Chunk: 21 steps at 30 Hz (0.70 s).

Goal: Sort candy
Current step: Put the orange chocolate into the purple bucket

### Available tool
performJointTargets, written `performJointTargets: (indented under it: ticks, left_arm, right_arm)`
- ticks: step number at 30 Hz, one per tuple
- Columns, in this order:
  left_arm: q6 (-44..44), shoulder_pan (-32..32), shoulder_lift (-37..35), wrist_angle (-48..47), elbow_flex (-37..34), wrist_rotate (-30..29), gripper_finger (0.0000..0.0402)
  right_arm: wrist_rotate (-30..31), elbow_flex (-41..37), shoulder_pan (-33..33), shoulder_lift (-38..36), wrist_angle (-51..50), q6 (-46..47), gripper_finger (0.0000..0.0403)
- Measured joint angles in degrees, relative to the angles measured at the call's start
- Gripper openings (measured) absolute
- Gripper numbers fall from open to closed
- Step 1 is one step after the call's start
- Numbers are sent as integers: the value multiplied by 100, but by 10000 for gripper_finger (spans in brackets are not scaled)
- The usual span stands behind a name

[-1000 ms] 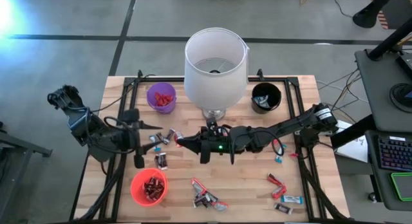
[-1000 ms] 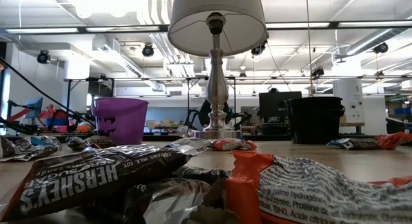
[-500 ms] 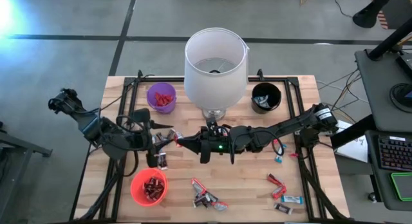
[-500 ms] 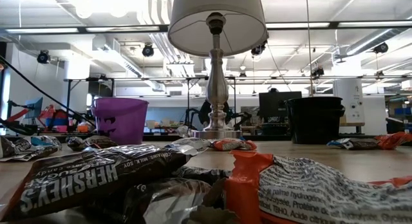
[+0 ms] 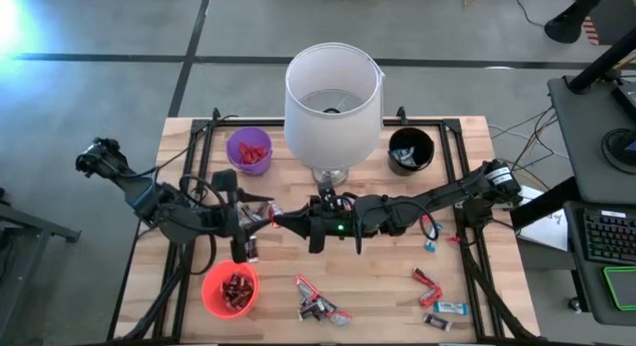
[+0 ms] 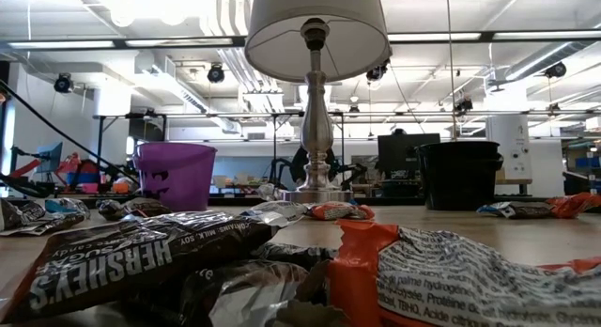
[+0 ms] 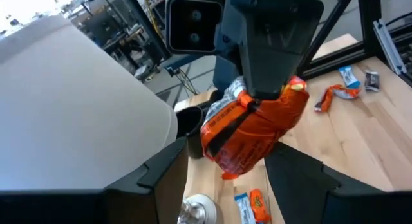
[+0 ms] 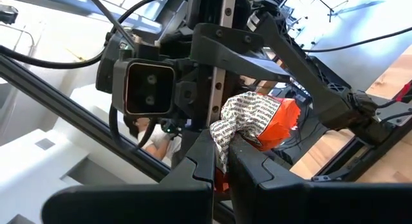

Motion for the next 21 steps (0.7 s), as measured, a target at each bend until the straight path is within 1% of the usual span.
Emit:
performJointTargets:
  ticks: [3, 6, 9, 17, 19, 21]
  left_arm:
    - [34, 17, 41, -5, 0, 6, 181]
    - [34, 34, 64, -8, 0, 5, 163]
    - [34, 52, 85, -27, 0, 5, 131]
    - [34, 59, 78, -99, 0, 9, 21]
    - [34, 59, 67, -110, 0, 11, 8]
    - [34, 59, 55, -109, 0, 15, 7]
  right_arm:
    - [0, 0, 2, 0, -8, 0, 13]
    - [0, 0, 1, 0, -6, 0, 13]
    - [-1, 0, 2, 0, -8, 0, 13]
    - [2, 0, 2, 0, -8, -57, 13]
    - [3, 0, 2, 0, -11, -135, 13]
    - [4, 0, 7, 0, -7, -211, 13]
